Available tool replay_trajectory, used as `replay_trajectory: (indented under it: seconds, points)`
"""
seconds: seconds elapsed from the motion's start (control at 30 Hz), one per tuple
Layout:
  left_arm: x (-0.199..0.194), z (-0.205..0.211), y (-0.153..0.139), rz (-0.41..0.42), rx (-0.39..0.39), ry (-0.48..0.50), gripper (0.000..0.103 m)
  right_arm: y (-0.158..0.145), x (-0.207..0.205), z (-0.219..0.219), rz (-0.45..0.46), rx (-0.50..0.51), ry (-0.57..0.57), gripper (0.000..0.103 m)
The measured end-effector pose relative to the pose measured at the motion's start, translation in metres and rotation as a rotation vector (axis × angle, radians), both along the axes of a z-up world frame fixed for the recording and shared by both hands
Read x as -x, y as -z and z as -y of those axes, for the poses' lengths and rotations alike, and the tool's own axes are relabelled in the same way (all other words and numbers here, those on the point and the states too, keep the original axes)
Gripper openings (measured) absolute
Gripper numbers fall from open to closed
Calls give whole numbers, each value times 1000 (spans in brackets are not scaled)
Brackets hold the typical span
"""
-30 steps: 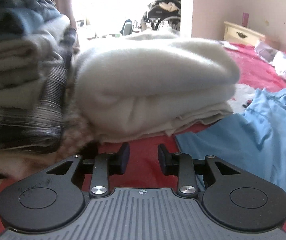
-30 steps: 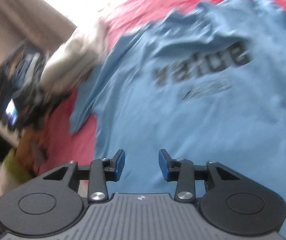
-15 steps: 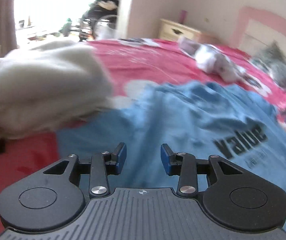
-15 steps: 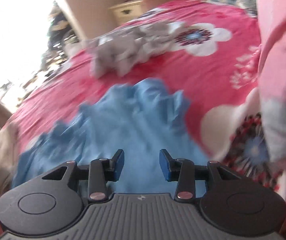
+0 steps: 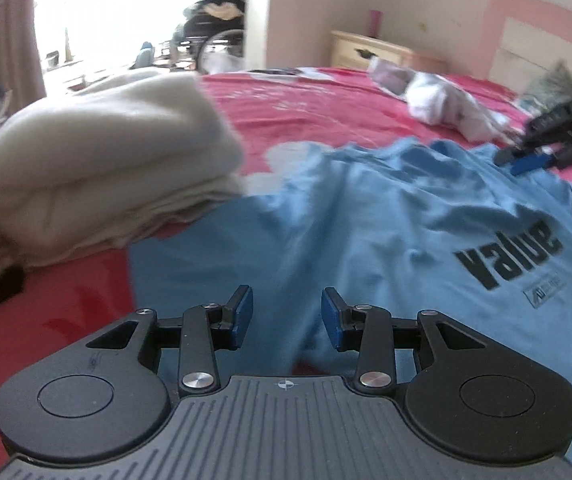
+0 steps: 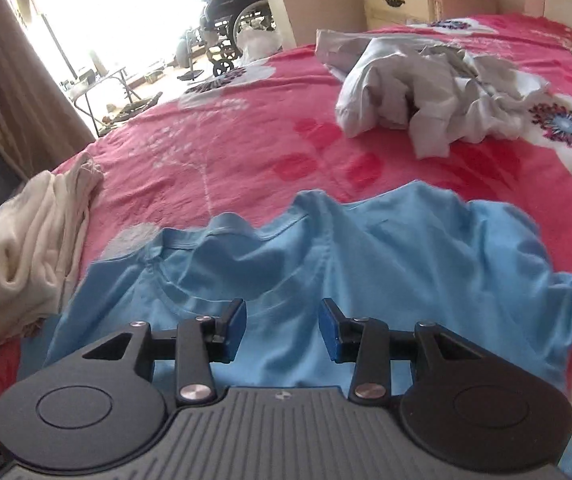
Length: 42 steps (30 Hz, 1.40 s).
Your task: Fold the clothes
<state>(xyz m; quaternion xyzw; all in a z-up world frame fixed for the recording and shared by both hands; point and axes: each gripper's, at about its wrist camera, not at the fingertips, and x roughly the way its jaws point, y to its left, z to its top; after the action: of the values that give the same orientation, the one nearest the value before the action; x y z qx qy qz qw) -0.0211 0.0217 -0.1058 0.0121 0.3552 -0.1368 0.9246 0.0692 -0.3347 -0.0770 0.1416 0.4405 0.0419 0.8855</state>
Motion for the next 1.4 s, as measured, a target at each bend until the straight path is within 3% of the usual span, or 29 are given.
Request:
replay_trajectory:
  seconds: [0.13,0.27,0.33,0.47,0.7,0.8,1.1,1.4]
  points:
    - [6,-22,-1,-27,39,-7,38,-13,45,-6,56,-25,-78,42]
    - [19,-38,-8,-132,169,70,38,-34,95,-14,94,39,-153,42]
    - [32,-42,-9,-235,255,127,41,-45,117,-11,102,68,-152,43]
    - [67,-38,3,-443,367,242,42,-53,161,33,15,37,6,44]
    - [120,-28,17,-605,336,331,43,-50,253,109,-175,49,213,47]
    - [135,-26,16,-615,307,347,43,-36,280,130,-258,43,255,47]
    - [163,-30,26,-666,281,361,43,1,327,174,-359,36,421,47]
    - [176,-27,29,-681,235,416,43,18,343,173,-413,-31,430,47]
